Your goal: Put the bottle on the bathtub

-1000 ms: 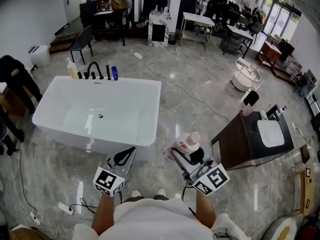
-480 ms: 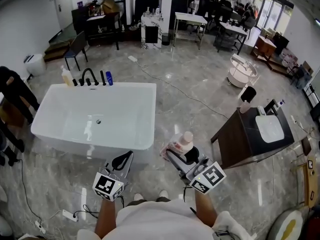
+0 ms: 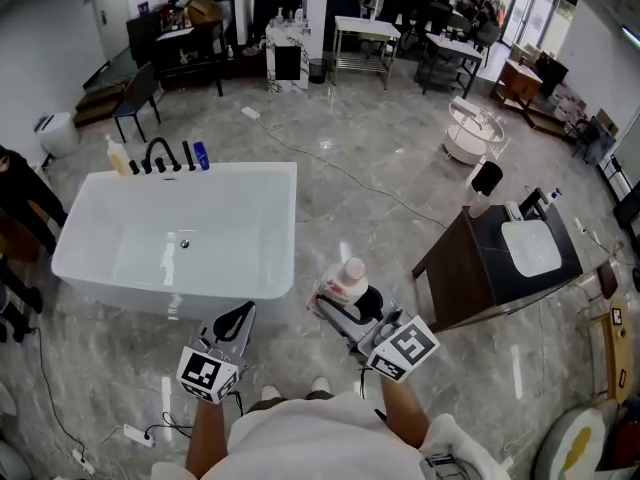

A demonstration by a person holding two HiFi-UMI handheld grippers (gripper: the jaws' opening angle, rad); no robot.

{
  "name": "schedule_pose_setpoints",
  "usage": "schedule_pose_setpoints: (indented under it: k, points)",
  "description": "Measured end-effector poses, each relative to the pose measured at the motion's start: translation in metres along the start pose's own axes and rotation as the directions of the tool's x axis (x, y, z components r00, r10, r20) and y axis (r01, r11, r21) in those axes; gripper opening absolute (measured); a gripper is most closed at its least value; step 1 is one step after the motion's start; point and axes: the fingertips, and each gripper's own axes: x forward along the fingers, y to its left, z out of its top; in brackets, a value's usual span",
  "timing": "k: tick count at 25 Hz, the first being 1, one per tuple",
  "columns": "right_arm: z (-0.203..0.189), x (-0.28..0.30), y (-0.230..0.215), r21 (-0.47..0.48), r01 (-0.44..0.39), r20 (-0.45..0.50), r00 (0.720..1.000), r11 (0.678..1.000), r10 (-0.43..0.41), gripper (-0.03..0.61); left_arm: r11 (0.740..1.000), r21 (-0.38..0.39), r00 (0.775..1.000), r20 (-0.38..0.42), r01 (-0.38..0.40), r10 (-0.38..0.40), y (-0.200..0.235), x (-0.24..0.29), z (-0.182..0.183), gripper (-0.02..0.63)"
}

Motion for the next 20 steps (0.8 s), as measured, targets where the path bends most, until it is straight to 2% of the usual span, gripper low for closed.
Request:
schedule_pose_setpoints:
  k: [13, 20]
  points:
    - [-0.004, -0.021, -0.069, 0.026, 0.012, 0.037, 0.999, 1.0, -0.013, 0.242, 1.0, -0.011, 1.0, 0.009, 0.01, -0.01, -0.008, 0.067, -0.005, 0.002]
    - [-0.011, -0.013, -0.093, 0.053, 0.0, 0.052, 0.999, 0.999, -0.003, 0.242, 1.0, -0.015, 1.0, -0.009, -0.02, 0.02, 0.005, 0.082, -0.011, 0.002]
